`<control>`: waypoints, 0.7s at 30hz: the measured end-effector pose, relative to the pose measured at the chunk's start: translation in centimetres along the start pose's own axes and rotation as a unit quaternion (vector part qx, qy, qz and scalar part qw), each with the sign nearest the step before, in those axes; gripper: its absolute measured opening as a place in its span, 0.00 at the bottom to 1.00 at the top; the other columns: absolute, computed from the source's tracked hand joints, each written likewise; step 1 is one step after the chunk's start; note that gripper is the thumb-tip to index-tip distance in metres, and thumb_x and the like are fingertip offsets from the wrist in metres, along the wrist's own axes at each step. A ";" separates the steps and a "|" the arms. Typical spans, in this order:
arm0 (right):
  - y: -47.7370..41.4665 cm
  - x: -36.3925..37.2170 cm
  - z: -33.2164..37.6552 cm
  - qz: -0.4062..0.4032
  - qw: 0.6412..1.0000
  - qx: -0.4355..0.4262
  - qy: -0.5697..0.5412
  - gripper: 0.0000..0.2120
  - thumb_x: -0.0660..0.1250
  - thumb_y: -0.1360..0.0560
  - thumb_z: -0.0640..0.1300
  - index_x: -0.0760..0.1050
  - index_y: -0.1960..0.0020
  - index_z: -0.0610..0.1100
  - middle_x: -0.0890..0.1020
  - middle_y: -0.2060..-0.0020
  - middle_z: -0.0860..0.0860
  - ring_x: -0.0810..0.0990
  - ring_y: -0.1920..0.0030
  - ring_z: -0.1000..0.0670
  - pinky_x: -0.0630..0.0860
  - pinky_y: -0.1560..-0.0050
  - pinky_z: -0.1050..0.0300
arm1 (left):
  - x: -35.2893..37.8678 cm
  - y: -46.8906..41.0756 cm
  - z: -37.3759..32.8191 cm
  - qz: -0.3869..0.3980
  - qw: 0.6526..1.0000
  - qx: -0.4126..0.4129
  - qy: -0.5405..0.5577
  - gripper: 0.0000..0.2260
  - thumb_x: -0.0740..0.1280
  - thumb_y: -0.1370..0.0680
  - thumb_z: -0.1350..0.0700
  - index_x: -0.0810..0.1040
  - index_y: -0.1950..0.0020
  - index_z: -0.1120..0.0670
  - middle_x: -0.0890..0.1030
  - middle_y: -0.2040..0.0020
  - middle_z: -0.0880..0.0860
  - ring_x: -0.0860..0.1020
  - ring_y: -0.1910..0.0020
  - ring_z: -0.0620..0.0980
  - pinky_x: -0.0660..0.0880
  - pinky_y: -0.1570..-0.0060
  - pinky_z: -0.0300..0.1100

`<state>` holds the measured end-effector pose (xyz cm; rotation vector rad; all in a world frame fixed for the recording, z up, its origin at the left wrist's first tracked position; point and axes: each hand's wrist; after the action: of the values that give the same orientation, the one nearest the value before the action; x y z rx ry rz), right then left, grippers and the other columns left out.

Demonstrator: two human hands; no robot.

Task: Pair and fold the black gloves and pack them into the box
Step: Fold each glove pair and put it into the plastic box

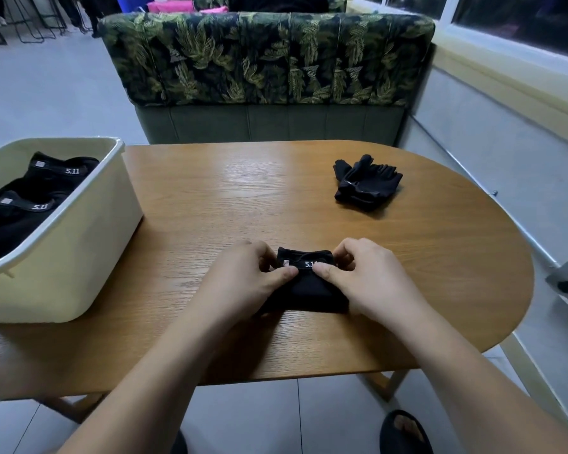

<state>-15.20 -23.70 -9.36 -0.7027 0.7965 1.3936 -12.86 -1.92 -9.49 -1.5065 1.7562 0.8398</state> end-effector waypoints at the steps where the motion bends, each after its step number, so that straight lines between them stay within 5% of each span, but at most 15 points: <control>1: 0.0 -0.2 0.1 0.015 1.000 -0.002 0.012 0.16 0.73 0.25 0.65 0.79 0.46 0.56 0.79 0.49 0.56 0.79 0.45 0.52 0.77 0.46 0.50 | -0.2 -0.1 -0.1 0.017 1.000 0.000 -0.002 0.14 0.75 0.25 0.37 0.80 0.52 0.45 0.78 0.51 0.45 0.78 0.52 0.44 0.72 0.54 0.42; 4: 0.0 -0.6 0.2 0.052 0.998 -0.007 0.034 0.20 0.76 0.26 0.63 0.78 0.39 0.55 0.81 0.47 0.56 0.79 0.44 0.51 0.77 0.47 0.51 | -0.2 -0.3 -0.1 0.040 0.999 0.002 0.004 0.14 0.77 0.26 0.39 0.79 0.52 0.46 0.78 0.53 0.44 0.75 0.57 0.42 0.69 0.60 0.39; 7: -0.3 -0.8 0.3 0.068 0.997 -0.004 0.034 0.16 0.77 0.27 0.61 0.77 0.47 0.54 0.80 0.54 0.57 0.79 0.51 0.53 0.72 0.57 0.54 | 0.2 -0.2 0.0 0.038 0.999 0.004 0.036 0.14 0.78 0.26 0.41 0.79 0.55 0.48 0.80 0.61 0.45 0.78 0.60 0.45 0.72 0.60 0.43; 14: -0.3 -1.2 0.1 0.094 0.995 -0.028 -0.001 0.14 0.77 0.26 0.60 0.76 0.51 0.54 0.80 0.50 0.55 0.81 0.49 0.51 0.79 0.48 0.49 | -0.3 0.3 0.4 0.051 0.992 0.014 0.114 0.13 0.80 0.26 0.46 0.78 0.54 0.50 0.84 0.60 0.47 0.81 0.59 0.45 0.74 0.58 0.45; 21: -0.2 -2.0 1.7 0.066 0.994 -0.032 -0.085 0.14 0.80 0.27 0.55 0.78 0.51 0.51 0.84 0.53 0.54 0.83 0.52 0.52 0.77 0.57 0.54 | -2.1 1.0 1.1 0.047 0.962 0.000 0.271 0.08 0.79 0.23 0.51 0.82 0.51 0.51 0.88 0.54 0.55 0.84 0.59 0.47 0.78 0.56 0.47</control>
<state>-14.92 -23.43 -6.72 -0.5801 0.6749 1.5826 -13.49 0.29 -8.30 -1.7807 2.2275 0.4927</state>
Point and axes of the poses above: each hand's wrist, its own y-axis away from the middle knuckle, its own x-axis out of the palm, z = x × y
